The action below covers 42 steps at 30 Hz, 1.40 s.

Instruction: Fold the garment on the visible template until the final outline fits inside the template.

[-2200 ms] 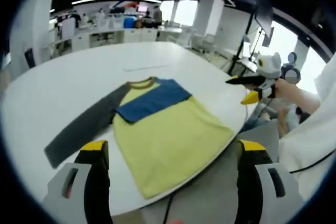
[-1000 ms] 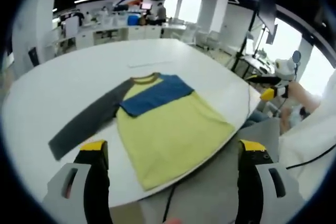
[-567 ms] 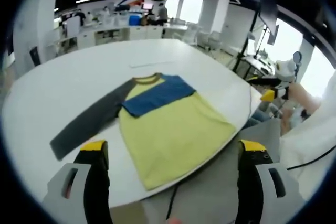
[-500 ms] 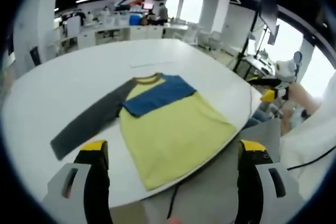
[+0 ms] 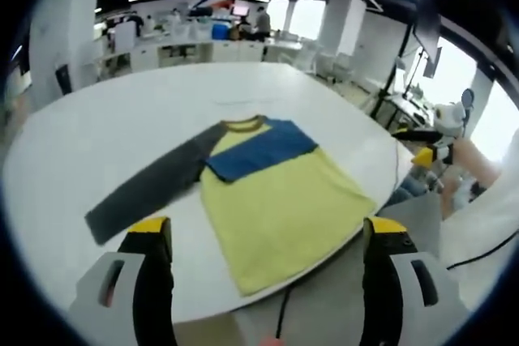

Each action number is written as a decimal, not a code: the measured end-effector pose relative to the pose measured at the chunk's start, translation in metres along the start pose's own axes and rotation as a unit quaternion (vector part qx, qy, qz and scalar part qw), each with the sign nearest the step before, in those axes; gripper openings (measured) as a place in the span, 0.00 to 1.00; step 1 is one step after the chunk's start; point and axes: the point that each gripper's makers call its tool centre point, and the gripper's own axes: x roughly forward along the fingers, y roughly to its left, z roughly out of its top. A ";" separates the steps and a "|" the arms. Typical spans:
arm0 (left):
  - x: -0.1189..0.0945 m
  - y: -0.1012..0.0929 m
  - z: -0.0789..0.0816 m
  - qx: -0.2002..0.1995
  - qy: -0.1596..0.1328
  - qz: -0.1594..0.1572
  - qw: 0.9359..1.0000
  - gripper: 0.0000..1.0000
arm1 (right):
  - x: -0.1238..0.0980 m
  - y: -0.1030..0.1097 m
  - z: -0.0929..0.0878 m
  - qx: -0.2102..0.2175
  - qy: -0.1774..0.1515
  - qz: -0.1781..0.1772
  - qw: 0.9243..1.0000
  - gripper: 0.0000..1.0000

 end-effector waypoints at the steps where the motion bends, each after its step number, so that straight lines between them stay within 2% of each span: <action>1: 0.000 0.004 0.000 -0.004 -0.001 0.002 1.000 0.93 | 0.001 -0.001 0.000 0.000 0.002 -0.001 1.000 0.99; 11: -0.005 0.040 -0.004 -0.036 -0.004 0.032 0.999 0.88 | 0.011 -0.010 0.005 0.011 0.003 -0.004 1.000 0.98; 21: -0.014 0.083 -0.006 -0.061 -0.006 0.065 0.996 0.88 | 0.029 -0.005 0.007 0.015 0.004 0.005 1.000 0.98; 27: -0.012 0.102 -0.007 -0.069 -0.002 0.073 0.995 0.88 | 0.036 -0.005 0.007 0.014 0.009 0.006 1.000 0.98; 32: -0.006 0.122 -0.014 -0.077 0.012 0.083 0.993 0.88 | 0.039 -0.012 0.008 0.024 0.006 0.003 1.000 0.98; 42: 0.000 0.144 -0.019 -0.098 0.019 0.090 0.991 0.88 | 0.047 -0.022 0.003 0.036 0.014 -0.005 0.999 0.98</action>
